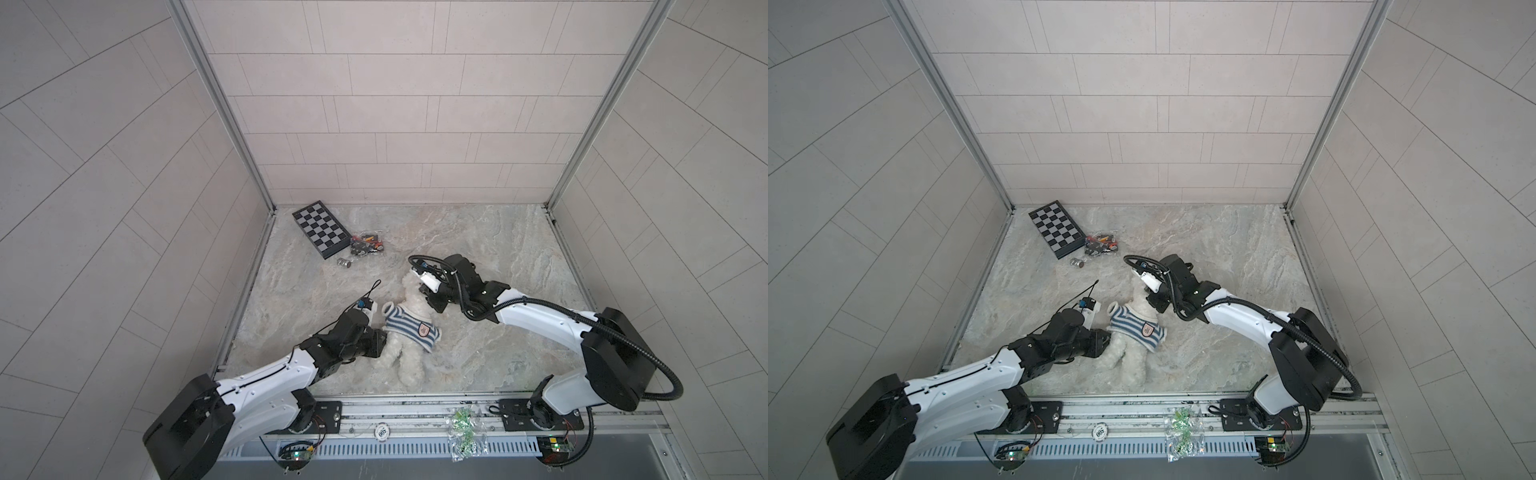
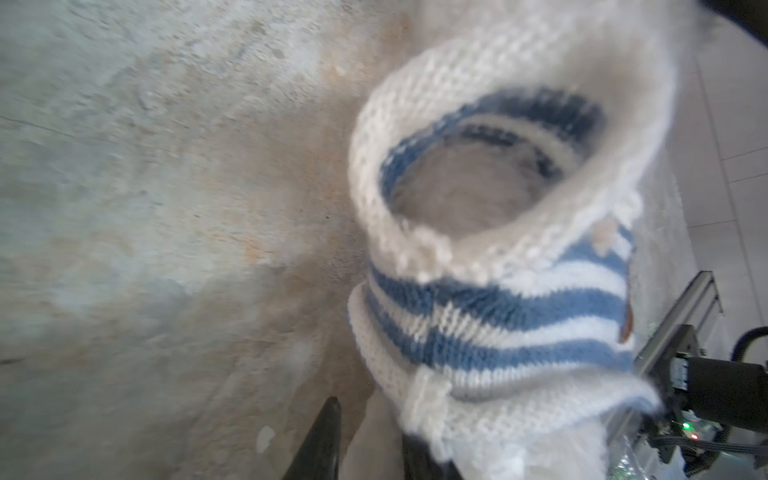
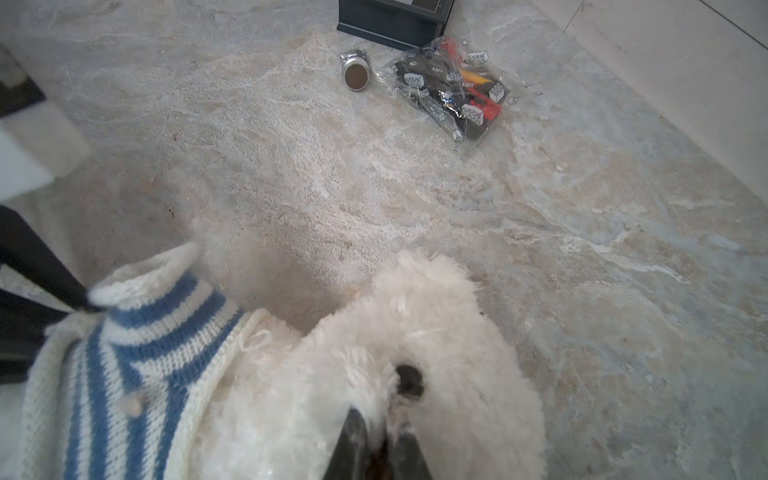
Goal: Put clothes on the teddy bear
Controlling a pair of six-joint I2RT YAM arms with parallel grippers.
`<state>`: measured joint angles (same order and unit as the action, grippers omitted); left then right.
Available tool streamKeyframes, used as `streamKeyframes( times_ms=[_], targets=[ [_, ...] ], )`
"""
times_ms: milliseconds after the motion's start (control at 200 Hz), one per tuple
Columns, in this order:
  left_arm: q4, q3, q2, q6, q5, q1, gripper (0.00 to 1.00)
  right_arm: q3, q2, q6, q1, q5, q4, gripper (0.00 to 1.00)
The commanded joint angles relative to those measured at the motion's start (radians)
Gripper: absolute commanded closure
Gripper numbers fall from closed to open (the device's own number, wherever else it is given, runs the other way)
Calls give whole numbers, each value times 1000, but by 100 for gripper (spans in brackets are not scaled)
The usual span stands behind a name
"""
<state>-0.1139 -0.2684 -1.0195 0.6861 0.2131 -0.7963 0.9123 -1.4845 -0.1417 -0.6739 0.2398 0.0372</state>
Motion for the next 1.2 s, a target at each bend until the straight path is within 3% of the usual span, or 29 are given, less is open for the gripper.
streamKeyframes(
  times_ms=[0,275,521,731,1051,1191],
  targets=[
    [-188,5,-16,96,-10,-55,70,34,28,15,-6,3,12,79],
    [-407,-18,-174,175,-14,-182,68,-41,211,77,-50,-93,81,56],
    [-462,-12,-234,191,-20,-196,68,-161,374,171,-128,-133,95,53],
    [-406,-19,-185,171,-38,-196,70,-219,346,260,-241,-156,-23,51],
    [-337,32,-50,188,-78,-195,67,-286,226,298,-248,-178,-102,69],
    [-214,22,55,154,-76,-176,68,-324,204,311,-248,-200,-122,79]
  ],
)
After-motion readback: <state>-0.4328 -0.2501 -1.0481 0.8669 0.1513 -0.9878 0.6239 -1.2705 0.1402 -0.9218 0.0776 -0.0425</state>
